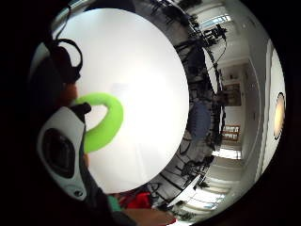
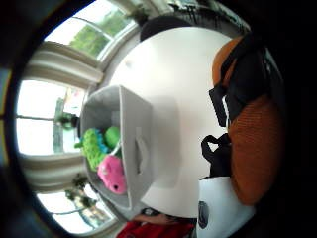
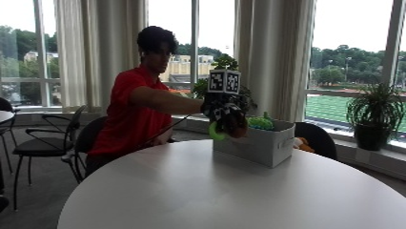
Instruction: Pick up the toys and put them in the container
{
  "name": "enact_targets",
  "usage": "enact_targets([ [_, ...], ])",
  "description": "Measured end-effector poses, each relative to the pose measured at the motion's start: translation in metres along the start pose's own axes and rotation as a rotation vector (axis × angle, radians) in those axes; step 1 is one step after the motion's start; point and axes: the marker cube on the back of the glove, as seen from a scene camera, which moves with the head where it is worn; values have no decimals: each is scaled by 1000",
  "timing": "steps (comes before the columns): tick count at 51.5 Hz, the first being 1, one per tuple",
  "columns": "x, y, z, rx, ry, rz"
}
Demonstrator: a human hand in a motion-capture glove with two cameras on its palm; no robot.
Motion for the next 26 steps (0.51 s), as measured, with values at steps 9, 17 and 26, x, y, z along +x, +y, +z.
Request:
enact_targets([
  [9, -42, 25, -56, 75, 9, -21],
  [17, -74, 41, -85, 101, -8, -42],
  [26, -110, 46, -113, 122, -24, -100],
])
